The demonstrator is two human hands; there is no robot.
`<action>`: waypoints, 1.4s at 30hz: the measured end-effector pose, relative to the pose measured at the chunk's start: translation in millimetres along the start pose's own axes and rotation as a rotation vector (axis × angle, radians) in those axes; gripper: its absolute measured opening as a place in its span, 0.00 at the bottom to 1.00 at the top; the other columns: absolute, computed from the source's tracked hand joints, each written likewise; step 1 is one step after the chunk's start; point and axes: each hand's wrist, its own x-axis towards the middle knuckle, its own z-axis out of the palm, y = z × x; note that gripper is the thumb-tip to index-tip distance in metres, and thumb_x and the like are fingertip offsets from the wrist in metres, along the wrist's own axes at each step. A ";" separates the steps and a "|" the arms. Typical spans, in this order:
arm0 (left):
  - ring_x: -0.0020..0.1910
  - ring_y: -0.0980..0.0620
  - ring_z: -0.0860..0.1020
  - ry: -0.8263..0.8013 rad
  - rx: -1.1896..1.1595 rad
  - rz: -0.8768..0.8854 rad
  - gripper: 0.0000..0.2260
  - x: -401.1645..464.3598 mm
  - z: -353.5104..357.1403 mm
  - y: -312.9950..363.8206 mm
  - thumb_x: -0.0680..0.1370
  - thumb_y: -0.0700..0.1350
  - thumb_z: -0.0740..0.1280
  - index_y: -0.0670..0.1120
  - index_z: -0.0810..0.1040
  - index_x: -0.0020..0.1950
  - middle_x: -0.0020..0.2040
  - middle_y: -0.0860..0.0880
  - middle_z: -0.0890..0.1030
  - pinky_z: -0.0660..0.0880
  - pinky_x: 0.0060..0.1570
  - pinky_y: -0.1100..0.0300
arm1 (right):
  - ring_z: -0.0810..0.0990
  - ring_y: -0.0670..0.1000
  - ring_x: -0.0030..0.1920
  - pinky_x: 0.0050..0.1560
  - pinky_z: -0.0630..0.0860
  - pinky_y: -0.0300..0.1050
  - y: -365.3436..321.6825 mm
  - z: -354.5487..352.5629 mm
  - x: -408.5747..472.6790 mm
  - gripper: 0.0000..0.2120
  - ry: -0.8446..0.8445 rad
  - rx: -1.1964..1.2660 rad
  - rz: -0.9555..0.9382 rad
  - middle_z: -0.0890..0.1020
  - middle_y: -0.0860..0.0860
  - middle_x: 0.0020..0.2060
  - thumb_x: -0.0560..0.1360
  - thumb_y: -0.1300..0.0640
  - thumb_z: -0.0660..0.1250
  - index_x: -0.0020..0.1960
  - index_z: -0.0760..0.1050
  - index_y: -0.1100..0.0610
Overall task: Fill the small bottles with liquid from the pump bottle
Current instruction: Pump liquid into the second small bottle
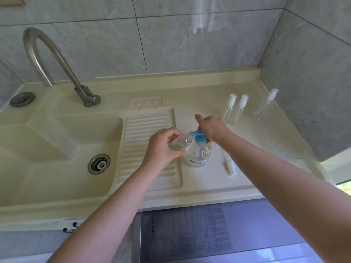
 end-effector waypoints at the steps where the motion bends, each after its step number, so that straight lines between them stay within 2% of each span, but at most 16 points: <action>1: 0.41 0.61 0.77 -0.002 0.001 0.004 0.20 0.1 -0.6 0.4 0.59 0.39 0.82 0.49 0.81 0.47 0.46 0.52 0.81 0.68 0.42 0.77 | 0.83 0.59 0.33 0.44 0.78 0.44 0.0 -3.2 -2.6 0.26 -0.021 0.028 -0.002 0.83 0.59 0.39 0.81 0.42 0.51 0.47 0.79 0.60; 4: 0.41 0.62 0.77 0.000 -0.002 0.003 0.20 -0.5 -2.6 0.8 0.59 0.39 0.82 0.48 0.81 0.47 0.46 0.52 0.81 0.69 0.42 0.77 | 0.85 0.59 0.41 0.53 0.81 0.52 3.7 -6.9 -12.6 0.25 -0.044 0.093 -0.065 0.84 0.56 0.41 0.80 0.40 0.55 0.48 0.82 0.57; 9: 0.41 0.60 0.77 0.005 0.005 -0.008 0.21 -0.1 -2.4 -0.1 0.58 0.39 0.83 0.50 0.81 0.47 0.47 0.52 0.81 0.69 0.41 0.77 | 0.84 0.57 0.47 0.55 0.81 0.55 24.4 -8.2 -33.5 0.19 -0.042 0.210 -0.205 0.84 0.51 0.46 0.76 0.38 0.60 0.48 0.84 0.48; 11: 0.41 0.56 0.78 0.008 0.005 -0.008 0.22 -0.1 -2.0 -0.1 0.58 0.39 0.83 0.51 0.80 0.46 0.47 0.53 0.81 0.70 0.41 0.76 | 0.83 0.54 0.49 0.56 0.80 0.55 33.3 -9.3 -39.8 0.15 -0.066 0.258 -0.255 0.84 0.47 0.48 0.74 0.41 0.61 0.49 0.83 0.44; 13: 0.42 0.55 0.78 0.009 0.007 -0.005 0.22 -0.2 -1.7 0.1 0.58 0.39 0.83 0.53 0.80 0.46 0.47 0.53 0.81 0.70 0.41 0.75 | 0.81 0.49 0.50 0.54 0.80 0.49 40.5 -10.2 -43.9 0.12 -0.074 0.209 -0.342 0.83 0.45 0.51 0.76 0.46 0.61 0.54 0.82 0.43; 15: 0.42 0.55 0.78 0.008 0.013 -0.009 0.22 0.2 -2.0 0.7 0.58 0.39 0.83 0.54 0.79 0.45 0.47 0.53 0.81 0.70 0.41 0.75 | 0.80 0.45 0.49 0.51 0.76 0.41 44.9 -9.7 -46.6 0.11 -0.054 0.129 -0.435 0.82 0.45 0.52 0.81 0.51 0.61 0.59 0.80 0.46; 20: 0.44 0.54 0.79 0.002 0.031 -0.004 0.22 2.2 -2.7 0.4 0.58 0.40 0.83 0.54 0.79 0.46 0.49 0.52 0.81 0.71 0.44 0.71 | 0.80 0.47 0.50 0.45 0.71 0.28 48.4 -6.2 -45.7 0.10 0.004 0.073 -0.495 0.82 0.47 0.50 0.83 0.51 0.61 0.57 0.79 0.51; 24: 0.44 0.54 0.79 0.003 0.032 0.001 0.22 5.2 -3.1 -1.2 0.57 0.40 0.83 0.52 0.80 0.47 0.49 0.51 0.81 0.72 0.45 0.70 | 0.81 0.46 0.49 0.44 0.70 0.25 48.4 -5.4 -47.0 0.09 0.038 0.068 -0.503 0.83 0.46 0.47 0.82 0.51 0.62 0.55 0.80 0.52; 28: 0.43 0.57 0.78 0.000 0.045 0.005 0.22 8.3 -4.7 -1.4 0.58 0.40 0.83 0.51 0.81 0.48 0.48 0.52 0.81 0.70 0.42 0.75 | 0.81 0.44 0.49 0.44 0.70 0.24 48.2 -4.1 -49.5 0.09 0.063 0.077 -0.497 0.84 0.45 0.46 0.82 0.51 0.63 0.54 0.81 0.52; 34: 0.41 0.63 0.75 -0.016 0.048 0.036 0.22 11.6 -8.3 -1.5 0.58 0.38 0.83 0.47 0.82 0.49 0.47 0.51 0.81 0.67 0.42 0.79 | 0.82 0.41 0.48 0.48 0.73 0.28 48.9 -5.1 -49.8 0.09 0.076 0.107 -0.481 0.85 0.43 0.44 0.81 0.50 0.65 0.53 0.82 0.50; 35: 0.41 0.63 0.75 -0.021 0.051 0.040 0.22 12.6 -8.9 -2.1 0.58 0.38 0.83 0.47 0.82 0.49 0.47 0.51 0.81 0.67 0.42 0.79 | 0.82 0.42 0.48 0.50 0.75 0.31 49.3 -5.7 -48.4 0.10 0.058 0.134 -0.456 0.85 0.43 0.44 0.80 0.48 0.64 0.51 0.83 0.49; 38: 0.41 0.62 0.76 -0.035 0.074 0.046 0.22 15.8 -10.7 -3.6 0.57 0.39 0.83 0.48 0.82 0.49 0.47 0.52 0.81 0.67 0.42 0.79 | 0.81 0.54 0.49 0.55 0.79 0.54 41.5 -7.0 -40.9 0.19 -0.001 0.247 -0.301 0.85 0.51 0.46 0.78 0.38 0.59 0.46 0.83 0.48; 40: 0.42 0.59 0.77 -0.041 0.081 0.053 0.22 17.7 -11.3 -4.7 0.57 0.39 0.83 0.49 0.82 0.49 0.46 0.53 0.81 0.68 0.42 0.78 | 0.81 0.56 0.49 0.55 0.79 0.55 31.4 -6.8 -36.4 0.21 0.002 0.250 -0.233 0.84 0.52 0.47 0.79 0.37 0.57 0.45 0.83 0.47; 42: 0.44 0.56 0.79 -0.047 0.079 0.060 0.22 18.9 -11.4 -5.8 0.57 0.40 0.83 0.49 0.82 0.48 0.46 0.53 0.81 0.72 0.45 0.73 | 0.82 0.58 0.47 0.54 0.80 0.54 23.5 -4.0 -32.2 0.21 0.031 0.278 -0.168 0.84 0.55 0.47 0.80 0.40 0.57 0.45 0.84 0.51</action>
